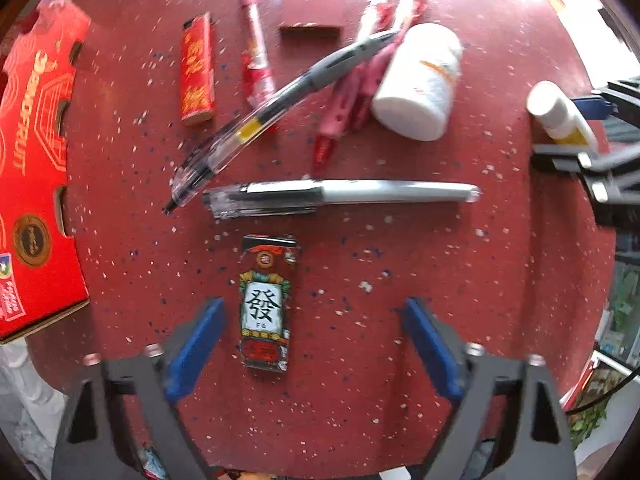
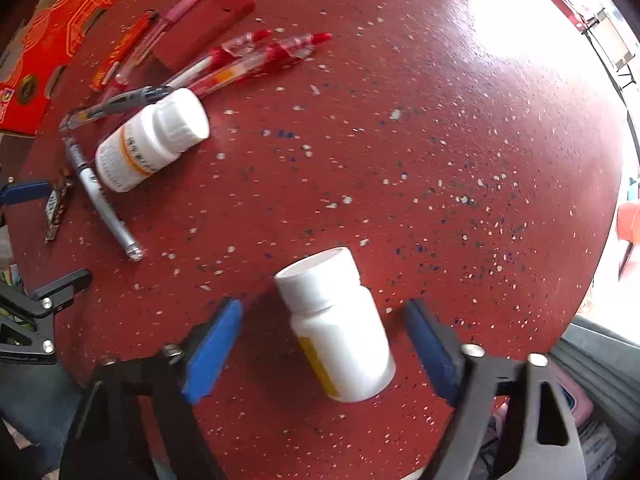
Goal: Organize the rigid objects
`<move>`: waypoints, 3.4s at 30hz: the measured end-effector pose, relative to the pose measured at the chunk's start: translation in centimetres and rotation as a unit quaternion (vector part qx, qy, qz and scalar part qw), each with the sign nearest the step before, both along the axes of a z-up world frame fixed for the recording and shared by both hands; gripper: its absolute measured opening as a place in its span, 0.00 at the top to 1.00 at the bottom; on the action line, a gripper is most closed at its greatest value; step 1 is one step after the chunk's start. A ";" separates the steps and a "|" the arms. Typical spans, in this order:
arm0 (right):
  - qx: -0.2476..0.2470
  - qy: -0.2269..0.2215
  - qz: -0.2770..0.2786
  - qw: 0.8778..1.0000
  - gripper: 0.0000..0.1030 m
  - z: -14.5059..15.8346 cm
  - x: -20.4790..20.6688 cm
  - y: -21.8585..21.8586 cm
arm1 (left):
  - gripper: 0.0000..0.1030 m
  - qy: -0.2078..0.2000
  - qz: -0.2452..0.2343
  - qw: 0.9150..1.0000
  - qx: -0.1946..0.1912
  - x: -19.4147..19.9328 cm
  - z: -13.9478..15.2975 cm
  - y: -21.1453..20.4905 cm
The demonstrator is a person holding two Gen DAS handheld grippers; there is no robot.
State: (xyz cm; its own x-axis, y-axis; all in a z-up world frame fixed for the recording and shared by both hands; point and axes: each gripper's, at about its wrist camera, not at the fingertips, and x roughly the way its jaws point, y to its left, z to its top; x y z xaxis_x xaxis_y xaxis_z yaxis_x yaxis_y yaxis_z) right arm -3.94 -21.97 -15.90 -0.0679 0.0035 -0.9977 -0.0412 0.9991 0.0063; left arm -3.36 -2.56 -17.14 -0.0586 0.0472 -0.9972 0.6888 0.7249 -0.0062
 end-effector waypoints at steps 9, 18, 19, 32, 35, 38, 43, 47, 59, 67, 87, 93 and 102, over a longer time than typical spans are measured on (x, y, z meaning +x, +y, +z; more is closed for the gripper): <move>0.038 -0.009 -0.080 0.996 0.64 2.8 -2.3 -0.4 | 0.75 0.026 0.030 0.999 -0.015 0.9 1.4 1.0; 0.125 -0.004 -0.206 0.970 0.64 5.3 -7.2 0.7 | 0.75 0.014 0.018 0.999 -0.030 1.2 4.8 2.6; 0.129 0.000 -0.216 0.968 0.64 5.5 -7.9 1.1 | 0.75 0.011 0.016 0.999 -0.030 1.3 5.1 2.5; 0.096 -0.017 -0.230 0.968 0.64 7.4 -8.4 2.2 | 0.75 -0.038 -0.028 0.997 -0.054 2.7 10.6 -0.6; 0.096 -0.021 -0.242 0.965 0.64 7.8 -8.6 2.2 | 0.75 -0.040 -0.028 0.997 -0.060 3.5 11.4 -0.7; 0.097 -0.025 -0.263 0.960 0.64 7.9 -8.7 2.2 | 0.75 -0.034 -0.034 0.997 -0.064 3.3 10.7 0.3; 0.086 -0.026 -0.298 0.950 0.64 7.7 -8.3 3.3 | 0.75 -0.017 -0.063 0.995 -0.071 4.1 9.7 0.8; 0.078 -0.031 -0.337 0.938 0.64 8.4 -8.3 4.4 | 0.75 -0.005 -0.095 0.992 -0.081 4.9 9.6 1.6; 0.072 -0.059 -0.314 0.945 0.64 11.5 -2.9 11.1 | 0.75 -0.033 -0.066 0.988 -0.132 10.0 13.2 7.1; 0.071 -0.072 -0.262 0.960 0.64 13.2 1.2 14.4 | 0.75 -0.053 0.005 0.988 -0.144 13.2 14.2 11.8; 0.102 -0.106 -0.091 0.985 0.64 17.2 15.1 25.1 | 0.75 -0.112 0.175 0.970 -0.123 21.6 15.9 21.5; 0.109 -0.115 -0.067 0.985 0.64 17.8 18.9 27.5 | 0.75 -0.129 0.200 0.964 -0.118 23.8 16.2 23.2; 0.095 -0.113 -0.071 0.987 0.64 17.0 22.4 28.6 | 0.75 -0.143 0.214 0.961 -0.100 26.5 15.6 23.3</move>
